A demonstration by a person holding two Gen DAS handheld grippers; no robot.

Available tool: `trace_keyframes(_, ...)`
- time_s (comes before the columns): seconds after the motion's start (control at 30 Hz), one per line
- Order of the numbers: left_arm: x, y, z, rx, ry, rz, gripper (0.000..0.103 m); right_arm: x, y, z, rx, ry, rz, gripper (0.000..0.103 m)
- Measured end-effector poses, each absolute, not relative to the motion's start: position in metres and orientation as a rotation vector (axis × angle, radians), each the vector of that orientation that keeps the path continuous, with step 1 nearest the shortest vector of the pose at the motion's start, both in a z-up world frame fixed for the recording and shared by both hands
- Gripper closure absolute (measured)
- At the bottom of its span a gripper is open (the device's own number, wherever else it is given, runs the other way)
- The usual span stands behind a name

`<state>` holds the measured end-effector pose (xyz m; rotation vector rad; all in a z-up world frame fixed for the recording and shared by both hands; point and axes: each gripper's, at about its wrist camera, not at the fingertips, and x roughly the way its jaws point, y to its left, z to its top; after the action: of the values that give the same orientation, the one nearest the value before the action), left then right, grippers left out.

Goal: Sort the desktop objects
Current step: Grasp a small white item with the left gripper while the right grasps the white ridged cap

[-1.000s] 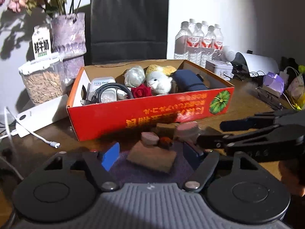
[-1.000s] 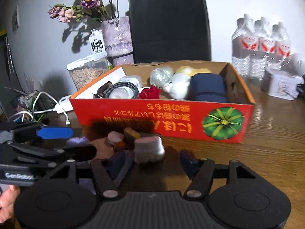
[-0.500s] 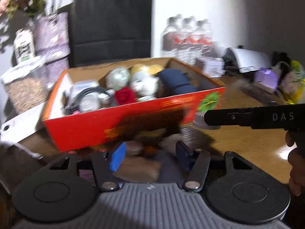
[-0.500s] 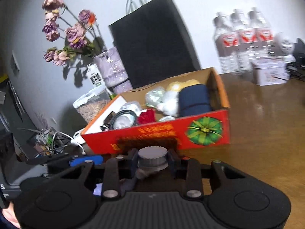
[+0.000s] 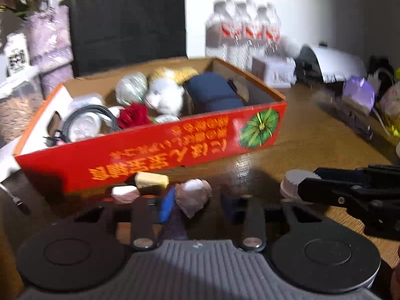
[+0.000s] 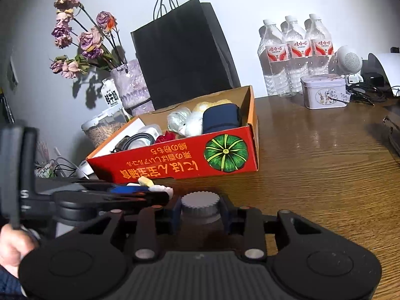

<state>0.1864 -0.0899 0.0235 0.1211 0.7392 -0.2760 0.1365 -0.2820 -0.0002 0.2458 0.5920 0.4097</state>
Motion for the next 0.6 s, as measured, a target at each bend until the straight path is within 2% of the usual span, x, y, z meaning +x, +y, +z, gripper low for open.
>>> trace_keyframes(0.03, 0.189, -0.092, 0.021, 0.125, 0.756, -0.269, 0.089, 0.135, -0.281, 0.0, 0.24, 0.591, 0.411, 0.071)
trace_keyframes(0.13, 0.184, -0.096, 0.022, 0.121, 0.734, -0.263, 0.093, 0.129, -0.279, 0.002, 0.206, 0.575, 0.393, 0.071)
trace_keyframes(0.43, 0.113, -0.078, 0.075, 0.041, 0.606, -0.28, 0.093, 0.119, -0.272, 0.005, 0.153, 0.558, 0.347, 0.071)
trace_keyframes(0.6, 0.071, -0.062, 0.086, 0.049, 0.595, -0.25, 0.093, 0.077, -0.258, 0.018, 0.12, 0.522, 0.328, 0.071)
